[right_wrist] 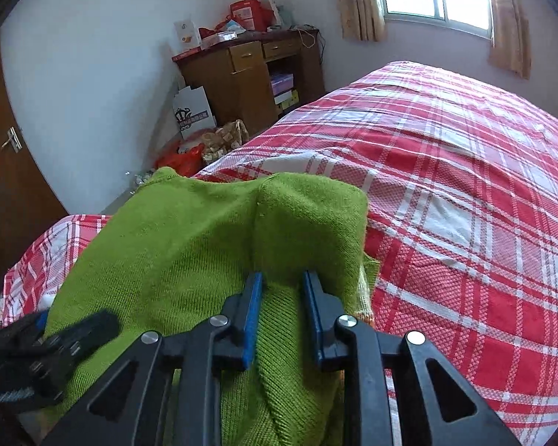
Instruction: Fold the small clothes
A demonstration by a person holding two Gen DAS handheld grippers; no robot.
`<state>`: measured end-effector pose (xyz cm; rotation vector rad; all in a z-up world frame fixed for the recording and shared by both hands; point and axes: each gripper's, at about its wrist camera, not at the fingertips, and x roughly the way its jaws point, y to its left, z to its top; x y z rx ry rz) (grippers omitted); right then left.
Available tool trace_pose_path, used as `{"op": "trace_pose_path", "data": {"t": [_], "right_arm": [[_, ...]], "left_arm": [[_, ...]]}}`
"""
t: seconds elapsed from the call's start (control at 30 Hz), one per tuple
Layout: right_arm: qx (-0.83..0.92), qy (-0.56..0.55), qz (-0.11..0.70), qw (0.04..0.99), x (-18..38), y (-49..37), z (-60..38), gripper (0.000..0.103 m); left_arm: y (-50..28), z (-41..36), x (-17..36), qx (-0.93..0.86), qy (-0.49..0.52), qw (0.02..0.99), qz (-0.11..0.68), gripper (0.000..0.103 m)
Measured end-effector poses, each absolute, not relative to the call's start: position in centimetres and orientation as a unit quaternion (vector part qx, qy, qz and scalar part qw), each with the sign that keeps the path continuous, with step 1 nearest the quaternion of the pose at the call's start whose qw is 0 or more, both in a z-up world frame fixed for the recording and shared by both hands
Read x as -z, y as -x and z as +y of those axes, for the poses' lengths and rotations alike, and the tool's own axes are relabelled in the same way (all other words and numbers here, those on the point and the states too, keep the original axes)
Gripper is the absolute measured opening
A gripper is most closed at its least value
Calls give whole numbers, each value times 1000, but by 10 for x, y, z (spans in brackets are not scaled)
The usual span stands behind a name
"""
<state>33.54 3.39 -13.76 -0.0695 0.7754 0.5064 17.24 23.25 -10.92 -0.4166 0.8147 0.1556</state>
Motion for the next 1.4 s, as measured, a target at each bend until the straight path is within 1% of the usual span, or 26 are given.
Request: {"op": "trace_pose_path", "data": {"t": [0.1,0.2,0.27,0.33,0.37,0.53,0.63,0.73,0.8,0.9,1.0,1.07,1.1,1.13,1.23,1.4], "right_arm": [[-243,36,373,895,138,-335,35,23],[-236,51,370,897,136,-332,36,23],[-237,57,372,895,133,-329,37,25],[-242,55,380,891,125,-321,29,26],[-240,45,378,893,120,-313,22,26],[-258,4,346,902,99,-248,-15,26],[-253,27,340,905,109,-214,-22,26],[-238,20,391,889,141,-212,-25,26],[-236,1,382,893,149,-211,-29,28],[-220,18,375,900,147,-204,-22,28],[-208,34,367,906,145,-191,-19,34],[-194,31,365,910,142,-177,-23,44],[-189,26,367,910,142,-174,-26,57],[-188,13,371,909,141,-167,-30,65],[-194,-11,374,907,140,-143,-40,65],[-175,34,369,912,137,-105,-43,65]], "left_arm": [[-148,214,96,-80,170,906,378,90],[-146,201,105,-87,137,904,395,90],[-148,205,120,-93,154,892,414,91],[-147,215,129,-91,184,885,417,96],[-145,218,131,-88,192,885,415,96],[-148,215,129,-95,174,889,412,96],[-150,214,130,-99,168,890,412,97],[-145,206,128,-109,158,887,419,96],[-140,200,125,-116,145,884,429,96],[-124,192,119,-119,121,886,432,96],[-109,193,118,-123,120,886,431,96],[-98,194,118,-125,117,888,427,96],[-94,193,118,-128,113,888,427,96],[-89,192,118,-132,108,889,426,96],[-75,189,114,-131,100,891,423,94],[-51,180,113,-127,90,893,421,95]]}}
